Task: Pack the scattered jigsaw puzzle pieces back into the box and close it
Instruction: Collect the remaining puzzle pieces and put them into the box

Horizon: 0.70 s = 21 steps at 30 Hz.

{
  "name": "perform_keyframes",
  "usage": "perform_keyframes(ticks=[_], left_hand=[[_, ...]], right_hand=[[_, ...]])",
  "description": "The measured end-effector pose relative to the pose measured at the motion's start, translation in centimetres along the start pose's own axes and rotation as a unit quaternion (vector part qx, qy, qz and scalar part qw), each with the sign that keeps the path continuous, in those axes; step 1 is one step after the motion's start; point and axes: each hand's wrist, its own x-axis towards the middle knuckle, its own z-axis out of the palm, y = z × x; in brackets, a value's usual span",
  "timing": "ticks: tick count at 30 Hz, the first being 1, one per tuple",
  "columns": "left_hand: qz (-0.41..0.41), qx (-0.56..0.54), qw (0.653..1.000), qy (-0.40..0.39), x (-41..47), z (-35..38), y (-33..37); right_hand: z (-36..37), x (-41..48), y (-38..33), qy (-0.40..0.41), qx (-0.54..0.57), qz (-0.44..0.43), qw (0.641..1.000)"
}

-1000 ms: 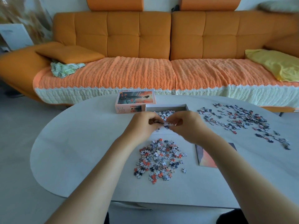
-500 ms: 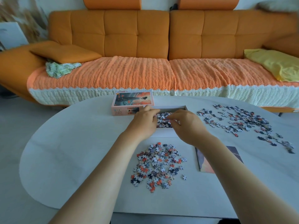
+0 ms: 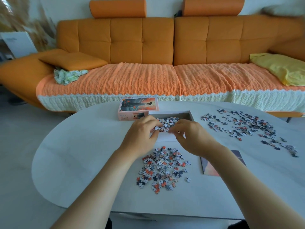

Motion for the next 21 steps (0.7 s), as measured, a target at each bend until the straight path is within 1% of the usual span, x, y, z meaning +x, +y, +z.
perform_keyframes(ticks=[1,2,4,5,6,7,8,10,12,14,18,21], left_hand=[[-0.001,-0.01,1.0,0.0,-0.4,-0.3,0.3],[-0.01,-0.019,1.0,-0.018,-0.9,-0.5,0.6],[-0.039,-0.015,0.993,-0.107,-1.9,-0.6,0.8],[-0.052,0.008,0.986,-0.16,-2.4,-0.5,0.8],[-0.054,0.038,0.977,-0.203,-3.0,-0.2,0.7],[-0.044,0.062,0.97,-0.23,-3.4,0.1,0.6],[-0.033,0.072,0.967,-0.243,-3.7,0.5,0.6],[-0.031,0.051,0.97,-0.237,-4.0,0.7,0.9],[-0.06,0.013,0.971,-0.23,-4.0,0.2,1.0],[-0.079,0.007,0.969,-0.235,-4.0,-0.4,0.8],[-0.104,0.032,0.952,-0.286,-4.1,-0.7,0.5],[-0.094,0.022,0.961,-0.258,-4.1,-0.1,0.8]], right_hand=[[-0.1,-0.4,-0.4,-0.033,-0.002,0.001,0.999],[0.0,-0.8,-0.6,-0.072,-0.01,0.003,0.997],[0.5,-1.7,-1.1,-0.148,-0.036,0.022,0.988],[0.8,-2.1,-1.4,-0.176,-0.049,0.034,0.983],[1.2,-2.4,-1.6,-0.194,-0.059,0.038,0.979],[1.4,-2.7,-1.8,-0.2,-0.064,0.035,0.977],[1.6,-2.7,-2.0,-0.202,-0.063,0.031,0.977],[1.4,-2.8,-2.2,-0.207,-0.043,0.039,0.977],[0.7,-2.8,-2.1,-0.202,-0.028,0.064,0.977],[0.0,-3.0,-1.7,-0.206,-0.034,0.082,0.974],[-0.1,-3.3,-1.8,-0.25,-0.053,0.115,0.96],[1.0,-3.2,-2.4,-0.233,-0.04,0.111,0.965]])
